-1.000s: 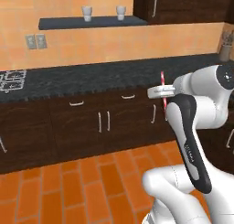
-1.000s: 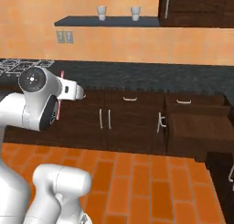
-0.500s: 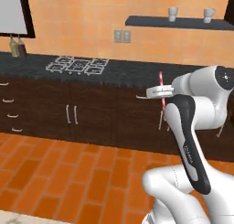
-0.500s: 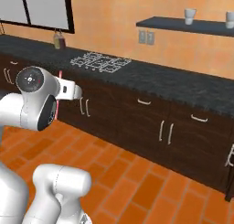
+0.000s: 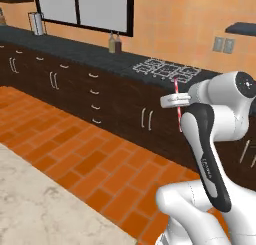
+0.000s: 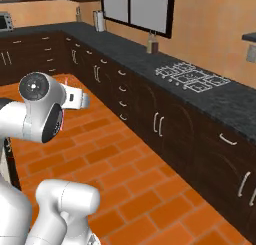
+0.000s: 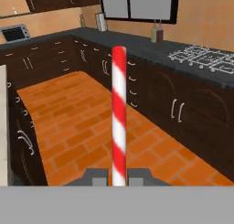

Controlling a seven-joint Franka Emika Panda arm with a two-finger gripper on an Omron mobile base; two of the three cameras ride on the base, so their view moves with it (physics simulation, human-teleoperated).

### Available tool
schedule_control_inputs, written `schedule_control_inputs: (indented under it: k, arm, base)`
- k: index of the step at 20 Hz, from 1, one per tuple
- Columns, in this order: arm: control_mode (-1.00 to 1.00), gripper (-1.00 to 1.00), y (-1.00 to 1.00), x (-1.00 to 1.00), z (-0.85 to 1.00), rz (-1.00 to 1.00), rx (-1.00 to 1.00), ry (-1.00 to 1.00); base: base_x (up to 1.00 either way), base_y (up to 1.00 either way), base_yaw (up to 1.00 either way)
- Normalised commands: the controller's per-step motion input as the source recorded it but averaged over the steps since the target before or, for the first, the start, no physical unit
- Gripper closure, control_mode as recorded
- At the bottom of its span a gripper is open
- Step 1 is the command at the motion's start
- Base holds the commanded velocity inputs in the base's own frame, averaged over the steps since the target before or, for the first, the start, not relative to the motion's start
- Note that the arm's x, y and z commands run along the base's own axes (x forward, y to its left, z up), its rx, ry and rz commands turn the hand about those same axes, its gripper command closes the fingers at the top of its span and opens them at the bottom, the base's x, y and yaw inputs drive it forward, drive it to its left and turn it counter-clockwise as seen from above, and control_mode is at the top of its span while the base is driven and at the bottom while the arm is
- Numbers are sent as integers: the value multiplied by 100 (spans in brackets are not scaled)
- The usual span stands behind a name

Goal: Take a straw from the drawer in front and place it inside the glass cup on the dining counter.

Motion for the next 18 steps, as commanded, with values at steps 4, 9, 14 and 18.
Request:
schedule_control_inputs:
  k: [4,9,14,18]
  arm:
    - [100,100,0,0,0,0,0,0]
    - [100,100,0,0,0,0,0,0]
    - [100,100,0,0,0,0,0,0]
    - [100,100,0,0,0,0,0,0]
  base:
    - [-12,0,68]
    - [-16,-13,47]
    - [9,-28,17]
    - [12,-48,17]
